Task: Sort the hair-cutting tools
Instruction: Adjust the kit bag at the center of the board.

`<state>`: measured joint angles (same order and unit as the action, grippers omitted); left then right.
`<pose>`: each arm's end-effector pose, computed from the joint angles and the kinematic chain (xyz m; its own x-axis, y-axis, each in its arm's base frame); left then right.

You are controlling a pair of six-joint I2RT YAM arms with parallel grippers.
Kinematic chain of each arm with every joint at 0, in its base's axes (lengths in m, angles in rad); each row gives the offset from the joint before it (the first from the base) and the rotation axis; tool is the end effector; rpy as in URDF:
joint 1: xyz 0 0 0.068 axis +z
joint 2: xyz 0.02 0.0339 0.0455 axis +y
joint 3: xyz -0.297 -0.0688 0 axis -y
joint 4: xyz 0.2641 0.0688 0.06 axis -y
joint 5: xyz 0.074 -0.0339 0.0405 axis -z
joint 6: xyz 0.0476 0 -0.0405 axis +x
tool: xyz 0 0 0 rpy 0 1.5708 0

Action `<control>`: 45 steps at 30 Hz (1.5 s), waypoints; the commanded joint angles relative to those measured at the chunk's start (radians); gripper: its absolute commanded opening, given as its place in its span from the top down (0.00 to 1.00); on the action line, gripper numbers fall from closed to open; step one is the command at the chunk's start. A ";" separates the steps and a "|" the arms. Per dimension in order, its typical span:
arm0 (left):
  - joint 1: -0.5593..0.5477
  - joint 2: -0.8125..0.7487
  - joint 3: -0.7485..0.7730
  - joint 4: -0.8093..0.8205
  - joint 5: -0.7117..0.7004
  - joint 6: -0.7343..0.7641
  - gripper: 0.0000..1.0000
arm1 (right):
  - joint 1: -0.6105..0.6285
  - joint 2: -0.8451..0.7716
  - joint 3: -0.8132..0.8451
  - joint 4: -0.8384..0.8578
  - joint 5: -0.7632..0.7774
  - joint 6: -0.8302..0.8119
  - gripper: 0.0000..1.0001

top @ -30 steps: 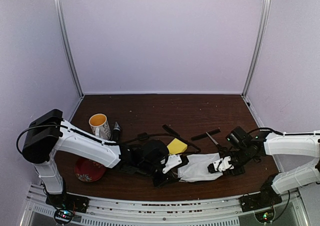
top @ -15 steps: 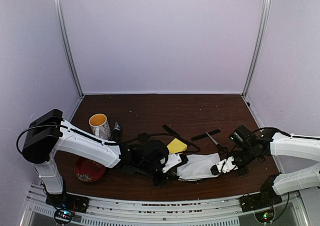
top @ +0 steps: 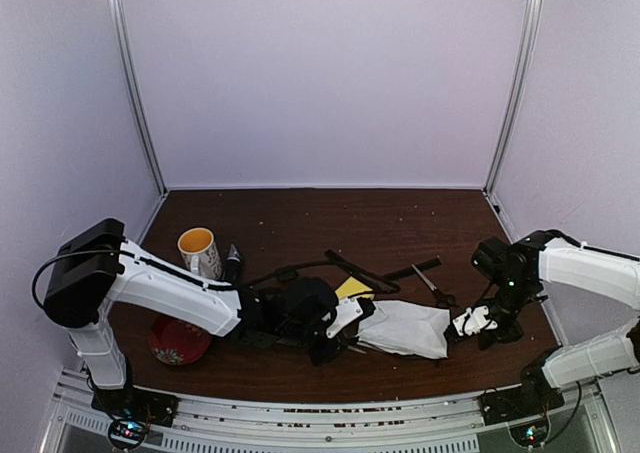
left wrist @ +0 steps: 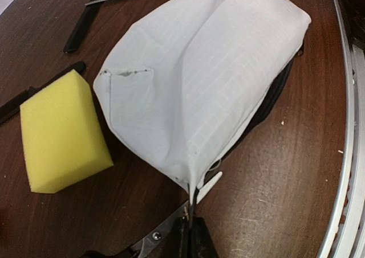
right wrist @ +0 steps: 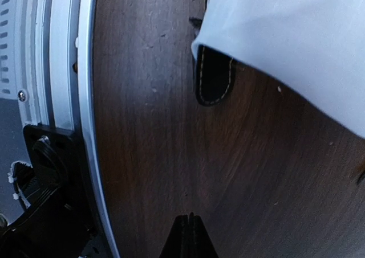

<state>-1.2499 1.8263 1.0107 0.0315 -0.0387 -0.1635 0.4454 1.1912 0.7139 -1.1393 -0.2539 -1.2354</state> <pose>0.1298 -0.3845 0.1638 -0.3727 0.6057 -0.7030 0.8908 0.4457 -0.0883 0.1452 0.0826 0.2014 0.0873 -0.9712 -0.2219 -0.9851 -0.1172 0.1258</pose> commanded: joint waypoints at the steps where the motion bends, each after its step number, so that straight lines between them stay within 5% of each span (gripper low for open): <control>1: 0.004 0.008 0.052 0.036 -0.079 -0.008 1.00 | -0.079 0.061 0.071 -0.161 0.009 -0.047 1.00; 8: 0.003 0.059 0.121 0.016 -0.032 -0.030 1.00 | -0.114 -0.001 0.146 -0.080 -0.148 0.089 0.97; 13: 0.004 0.068 0.122 0.031 -0.015 -0.052 1.00 | -0.064 -0.175 0.115 0.086 -0.246 0.257 0.78; 19: 0.032 0.100 0.164 0.016 0.037 -0.102 1.00 | 0.160 -0.336 -0.054 0.396 -0.032 0.383 0.71; 30: 0.107 0.096 0.249 -0.025 0.335 -0.288 1.00 | 0.436 -0.253 -0.077 0.596 0.251 0.474 0.54; 45: 0.149 0.097 0.400 -0.152 0.503 -0.471 1.00 | 0.497 -0.274 -0.077 0.628 0.419 0.516 0.41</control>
<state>-1.1187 1.9217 1.3670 -0.0933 0.4068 -0.5735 0.9340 0.9600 0.6476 -0.5327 0.1120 -0.7471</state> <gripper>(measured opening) 0.015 0.582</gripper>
